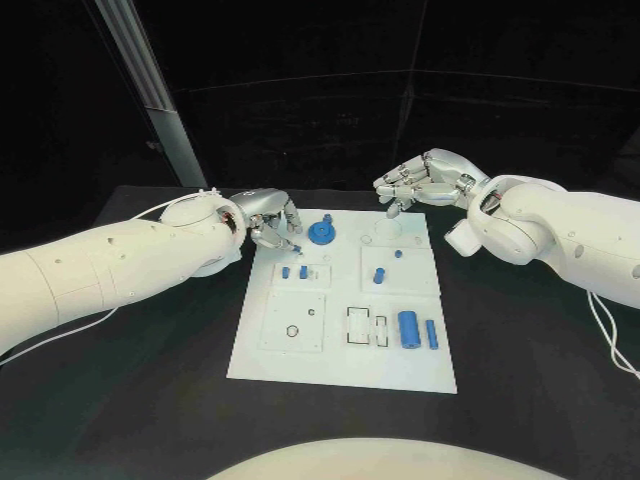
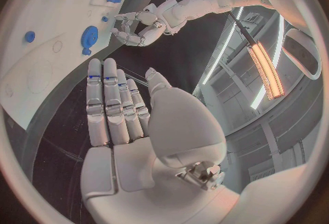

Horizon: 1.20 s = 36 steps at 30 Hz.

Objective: Assemble the parts on the task board

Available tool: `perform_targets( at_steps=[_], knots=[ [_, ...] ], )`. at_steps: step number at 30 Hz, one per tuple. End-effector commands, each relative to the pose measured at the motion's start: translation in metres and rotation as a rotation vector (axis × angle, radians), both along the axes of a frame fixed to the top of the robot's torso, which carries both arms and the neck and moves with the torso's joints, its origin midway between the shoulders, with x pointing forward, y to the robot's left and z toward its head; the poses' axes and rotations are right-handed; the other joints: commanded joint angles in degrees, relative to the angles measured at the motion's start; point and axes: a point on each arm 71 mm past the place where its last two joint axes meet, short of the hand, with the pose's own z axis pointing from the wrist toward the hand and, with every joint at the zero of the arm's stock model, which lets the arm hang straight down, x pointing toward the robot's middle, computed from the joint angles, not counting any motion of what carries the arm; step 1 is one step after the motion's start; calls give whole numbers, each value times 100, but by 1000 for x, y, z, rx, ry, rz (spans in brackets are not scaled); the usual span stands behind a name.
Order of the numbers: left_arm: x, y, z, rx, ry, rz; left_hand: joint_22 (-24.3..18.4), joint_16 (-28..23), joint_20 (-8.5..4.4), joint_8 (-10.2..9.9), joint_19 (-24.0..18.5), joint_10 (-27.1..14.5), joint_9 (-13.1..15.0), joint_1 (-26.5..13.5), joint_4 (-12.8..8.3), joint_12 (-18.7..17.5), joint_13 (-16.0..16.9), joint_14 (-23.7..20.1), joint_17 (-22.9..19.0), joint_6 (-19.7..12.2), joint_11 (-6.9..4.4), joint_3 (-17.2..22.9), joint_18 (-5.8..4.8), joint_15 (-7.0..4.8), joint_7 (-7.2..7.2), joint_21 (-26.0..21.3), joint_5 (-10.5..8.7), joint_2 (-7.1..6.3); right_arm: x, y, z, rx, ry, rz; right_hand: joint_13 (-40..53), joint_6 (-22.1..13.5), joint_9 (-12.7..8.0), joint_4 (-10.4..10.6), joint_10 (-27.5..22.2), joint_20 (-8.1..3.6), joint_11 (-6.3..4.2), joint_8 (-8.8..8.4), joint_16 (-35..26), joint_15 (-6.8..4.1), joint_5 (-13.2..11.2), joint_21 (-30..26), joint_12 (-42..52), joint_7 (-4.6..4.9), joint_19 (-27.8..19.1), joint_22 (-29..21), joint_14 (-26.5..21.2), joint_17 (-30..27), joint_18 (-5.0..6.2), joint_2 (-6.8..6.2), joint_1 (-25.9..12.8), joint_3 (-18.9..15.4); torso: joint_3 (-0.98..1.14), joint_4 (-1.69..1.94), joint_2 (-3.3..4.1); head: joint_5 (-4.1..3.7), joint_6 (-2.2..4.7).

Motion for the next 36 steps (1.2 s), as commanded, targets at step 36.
perform_targets(
  at_steps=[36],
  knots=[
    [6, -12, -24, 138, 72, -22, 683, 913, -15, 248, 567, 974, -187, 216, 22, -815, -998, 835, 863, 199, -68, 8, -54, -80, -11, 1039, -7, 261, 1, 3, 2, 8, -11, 6, 1, -22, 2, 39, -43, 4, -3, 31, -14, 43, -17, -44, 27, 16, 36, -1, 8, -8, 73, -10, -55, -15, 0, -7, 4, -3, -29]
  ],
)
